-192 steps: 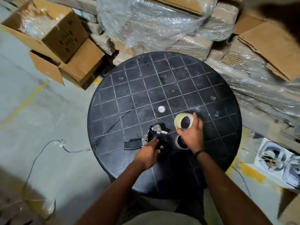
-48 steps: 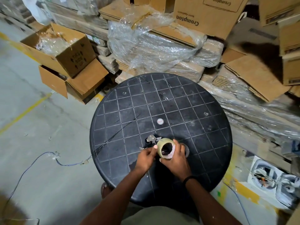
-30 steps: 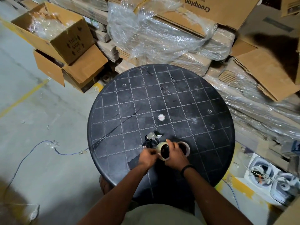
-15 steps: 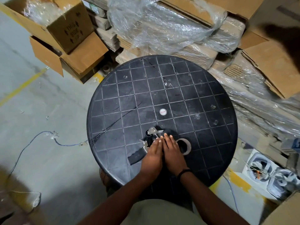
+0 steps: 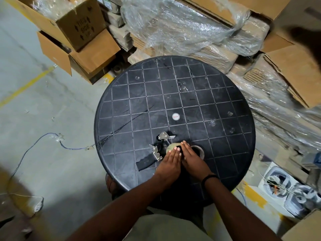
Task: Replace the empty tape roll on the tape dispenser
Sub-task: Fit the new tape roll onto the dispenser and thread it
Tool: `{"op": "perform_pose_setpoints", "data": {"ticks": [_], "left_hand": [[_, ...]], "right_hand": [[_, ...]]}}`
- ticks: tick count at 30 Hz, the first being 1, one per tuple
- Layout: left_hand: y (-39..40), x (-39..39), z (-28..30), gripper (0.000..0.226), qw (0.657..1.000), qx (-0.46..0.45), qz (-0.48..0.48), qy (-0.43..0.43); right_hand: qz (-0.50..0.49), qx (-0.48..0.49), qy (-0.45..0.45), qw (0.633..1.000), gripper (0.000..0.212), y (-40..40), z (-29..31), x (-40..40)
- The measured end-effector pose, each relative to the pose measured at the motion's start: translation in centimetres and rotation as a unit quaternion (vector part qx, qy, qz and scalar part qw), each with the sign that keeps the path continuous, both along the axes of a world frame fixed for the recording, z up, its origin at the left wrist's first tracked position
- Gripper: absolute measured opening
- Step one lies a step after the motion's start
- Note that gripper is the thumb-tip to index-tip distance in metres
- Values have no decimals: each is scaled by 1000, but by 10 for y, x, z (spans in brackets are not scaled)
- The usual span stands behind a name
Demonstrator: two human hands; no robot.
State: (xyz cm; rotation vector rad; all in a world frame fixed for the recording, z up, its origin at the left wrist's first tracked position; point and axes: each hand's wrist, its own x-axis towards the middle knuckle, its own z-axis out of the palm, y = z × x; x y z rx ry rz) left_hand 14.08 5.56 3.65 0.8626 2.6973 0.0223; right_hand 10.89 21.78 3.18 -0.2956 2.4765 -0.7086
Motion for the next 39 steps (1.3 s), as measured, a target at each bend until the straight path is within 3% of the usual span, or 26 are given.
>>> {"op": "perform_pose_setpoints", "data": {"ticks": [4,10,13,15,17,20,25,28,35,39], "left_hand": [[-9,2,-11,52,999,-41,3,-24],[-24,13,-7,67,998,-22,52,-12],[-22,11,-3,78,999,-5,48,-2],[-17,6,0,73,998,15,58,-7],[-11,0,3,59,997,34,65,-8],[-2,-6,5,52,997,31,60,-31],[-2,-6,-1,53,996,30,77,-31],[0,-12,1,55,997,12,61,-36],[9,-26,6,52,998,25,57,12],[4,-22,5,51,999,3,43,-27]], "right_hand": [[41,86,-18,995,93,27,-1,-14],[43,202,-50,977,87,68,-6,-17],[34,182,4,983,95,49,7,-19],[69,132,71,986,101,23,21,-18],[111,102,122,981,86,-1,26,-13],[116,74,120,983,64,-16,16,-6],[44,64,122,990,62,-14,10,10],[49,75,127,988,70,-8,7,20],[34,104,56,992,58,-10,15,-9],[48,132,55,989,55,-22,15,-8]]}}
